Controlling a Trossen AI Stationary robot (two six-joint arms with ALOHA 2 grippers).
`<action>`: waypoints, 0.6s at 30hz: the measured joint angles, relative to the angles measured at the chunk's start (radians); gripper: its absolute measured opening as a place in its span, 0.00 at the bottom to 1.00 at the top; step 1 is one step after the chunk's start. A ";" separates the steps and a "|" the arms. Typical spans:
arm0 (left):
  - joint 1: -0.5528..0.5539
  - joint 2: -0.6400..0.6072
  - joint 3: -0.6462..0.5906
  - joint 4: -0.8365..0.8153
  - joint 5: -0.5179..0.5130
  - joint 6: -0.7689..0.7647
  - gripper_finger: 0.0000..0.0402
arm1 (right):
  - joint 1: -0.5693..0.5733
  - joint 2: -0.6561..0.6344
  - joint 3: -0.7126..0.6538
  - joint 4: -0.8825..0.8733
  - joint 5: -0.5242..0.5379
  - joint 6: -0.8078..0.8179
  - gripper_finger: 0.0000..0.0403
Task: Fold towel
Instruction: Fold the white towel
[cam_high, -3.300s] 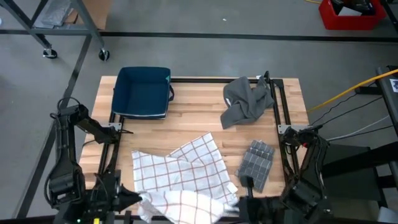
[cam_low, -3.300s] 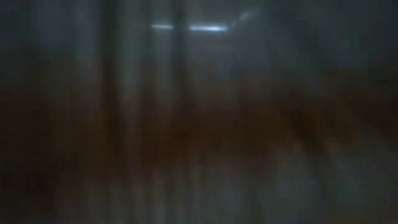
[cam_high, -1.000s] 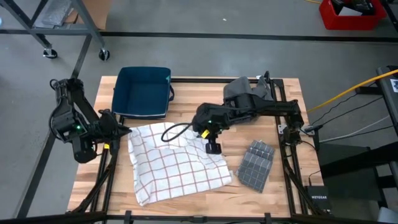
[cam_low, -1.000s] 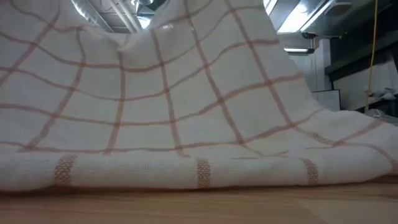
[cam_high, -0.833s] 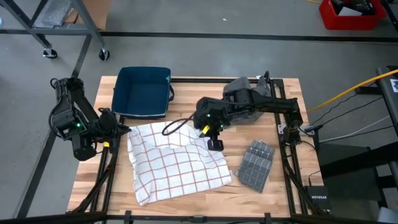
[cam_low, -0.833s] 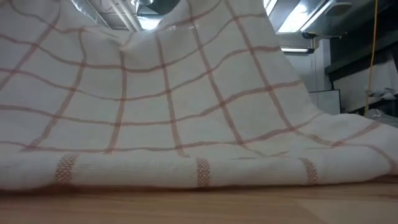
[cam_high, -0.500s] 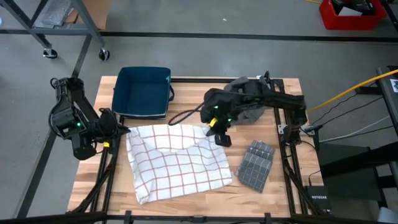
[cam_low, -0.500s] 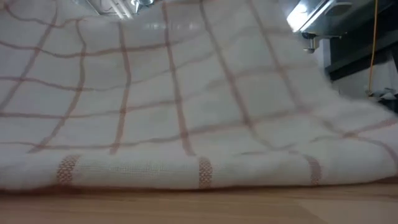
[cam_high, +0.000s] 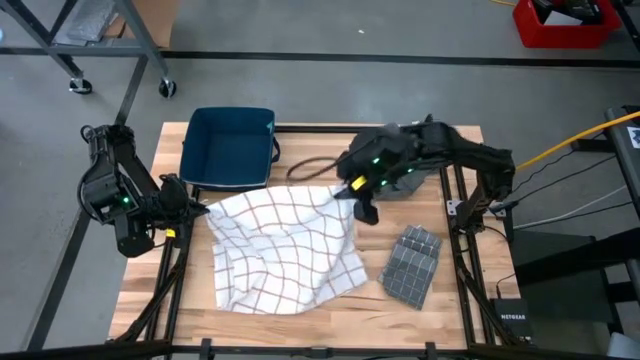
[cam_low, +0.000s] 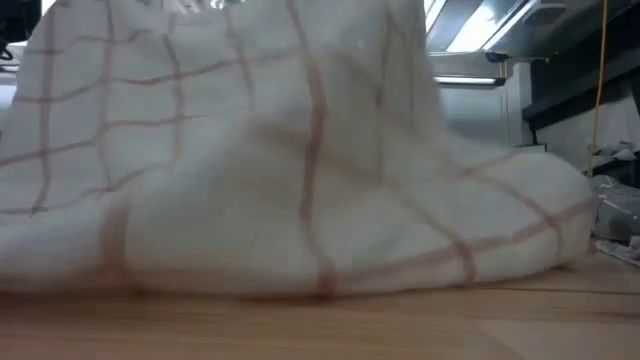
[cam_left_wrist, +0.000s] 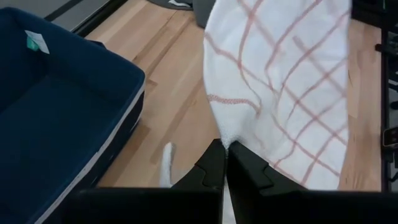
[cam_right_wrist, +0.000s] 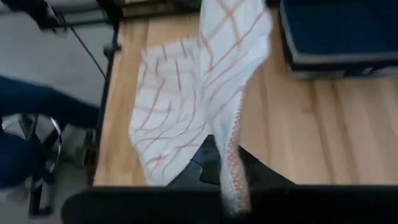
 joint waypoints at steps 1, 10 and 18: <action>0.000 -0.001 0.000 0.000 0.005 0.000 0.00 | 0.000 0.000 -0.032 0.007 -0.012 0.005 0.00; 0.000 -0.010 0.000 0.000 0.112 -0.007 0.00 | 0.000 -0.066 -0.300 0.134 -0.140 0.043 0.00; -0.001 -0.022 0.001 0.000 0.135 -0.036 0.00 | 0.000 -0.245 -0.559 0.394 -0.088 0.106 0.00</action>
